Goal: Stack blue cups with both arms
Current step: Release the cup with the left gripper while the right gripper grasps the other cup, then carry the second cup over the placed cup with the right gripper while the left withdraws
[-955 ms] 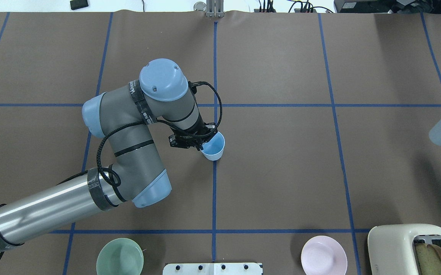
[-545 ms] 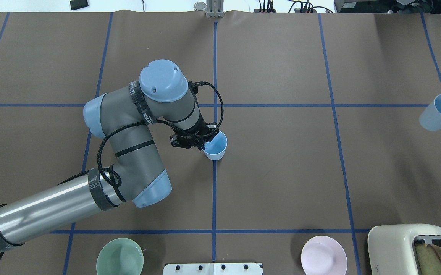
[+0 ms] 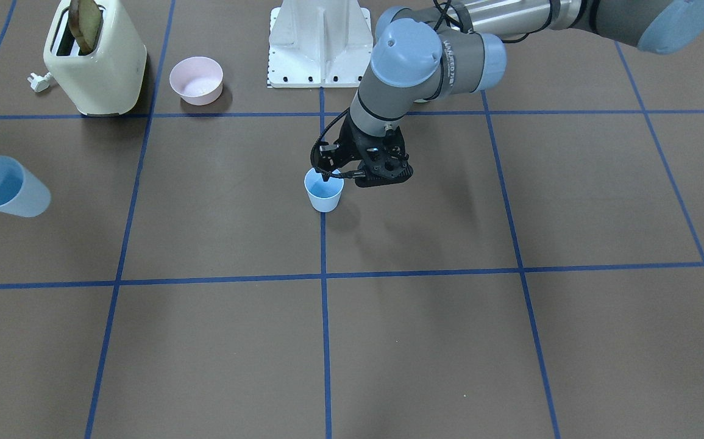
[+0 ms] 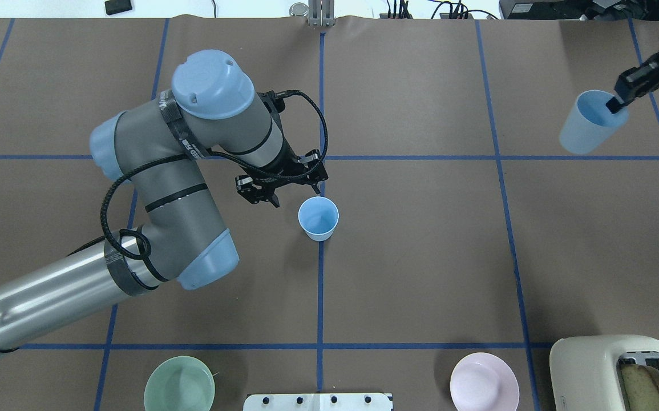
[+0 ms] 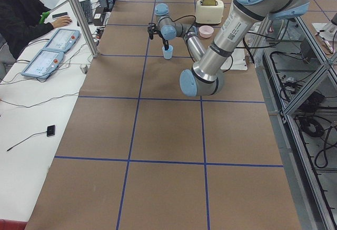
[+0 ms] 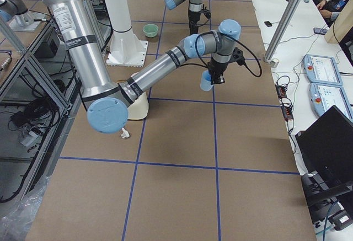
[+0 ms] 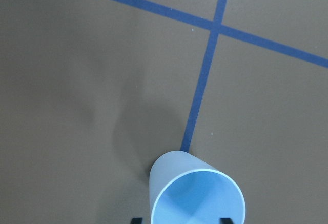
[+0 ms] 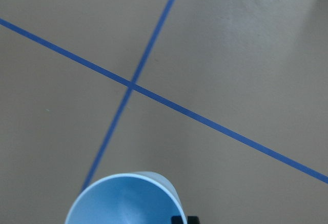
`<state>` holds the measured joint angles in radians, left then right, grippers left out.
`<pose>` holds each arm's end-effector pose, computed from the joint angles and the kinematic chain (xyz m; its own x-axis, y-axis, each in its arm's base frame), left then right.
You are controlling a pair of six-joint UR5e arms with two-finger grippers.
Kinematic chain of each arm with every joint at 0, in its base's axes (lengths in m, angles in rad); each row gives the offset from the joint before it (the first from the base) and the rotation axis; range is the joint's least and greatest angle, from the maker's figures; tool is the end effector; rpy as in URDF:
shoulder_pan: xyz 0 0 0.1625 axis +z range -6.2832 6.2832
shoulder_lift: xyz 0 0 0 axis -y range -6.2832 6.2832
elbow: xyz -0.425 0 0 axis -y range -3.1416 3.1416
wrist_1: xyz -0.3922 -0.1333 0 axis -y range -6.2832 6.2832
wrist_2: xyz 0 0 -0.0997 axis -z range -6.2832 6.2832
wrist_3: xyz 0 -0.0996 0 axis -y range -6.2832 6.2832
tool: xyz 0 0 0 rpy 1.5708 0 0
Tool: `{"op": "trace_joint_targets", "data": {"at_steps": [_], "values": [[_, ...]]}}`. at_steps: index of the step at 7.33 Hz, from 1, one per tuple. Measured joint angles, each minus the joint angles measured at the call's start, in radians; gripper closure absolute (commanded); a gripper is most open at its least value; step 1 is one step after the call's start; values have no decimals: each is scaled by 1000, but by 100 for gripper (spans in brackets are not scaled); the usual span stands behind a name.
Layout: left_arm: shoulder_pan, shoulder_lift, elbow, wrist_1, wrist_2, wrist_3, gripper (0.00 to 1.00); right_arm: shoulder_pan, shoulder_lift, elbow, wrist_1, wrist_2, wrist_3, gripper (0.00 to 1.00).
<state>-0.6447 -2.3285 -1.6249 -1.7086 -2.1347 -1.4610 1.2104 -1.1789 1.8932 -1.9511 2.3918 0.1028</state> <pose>0.5022 -0.4777 0.1546 0.4800 -0.2450 -0.8424 0.1086 0.9694 -0.2201 -0.1463 -0.5595 0.3298 0.5844 -0.3716 0.7214 0.2746 0.9271 0.2551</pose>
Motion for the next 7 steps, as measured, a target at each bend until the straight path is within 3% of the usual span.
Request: {"op": "trace_joint_targets", "data": {"at_steps": [2,5,7], "values": [[-89,63,-65,47,-76,100,2,-159,132,10,-19,-34,254,100],[-212,160,-147,200,-91,437,2,-363,286,-15,7,-165,511,100],[-305,269,-182,214,-86,692,2,-466,339,-95,184,-239,684,100]]}}
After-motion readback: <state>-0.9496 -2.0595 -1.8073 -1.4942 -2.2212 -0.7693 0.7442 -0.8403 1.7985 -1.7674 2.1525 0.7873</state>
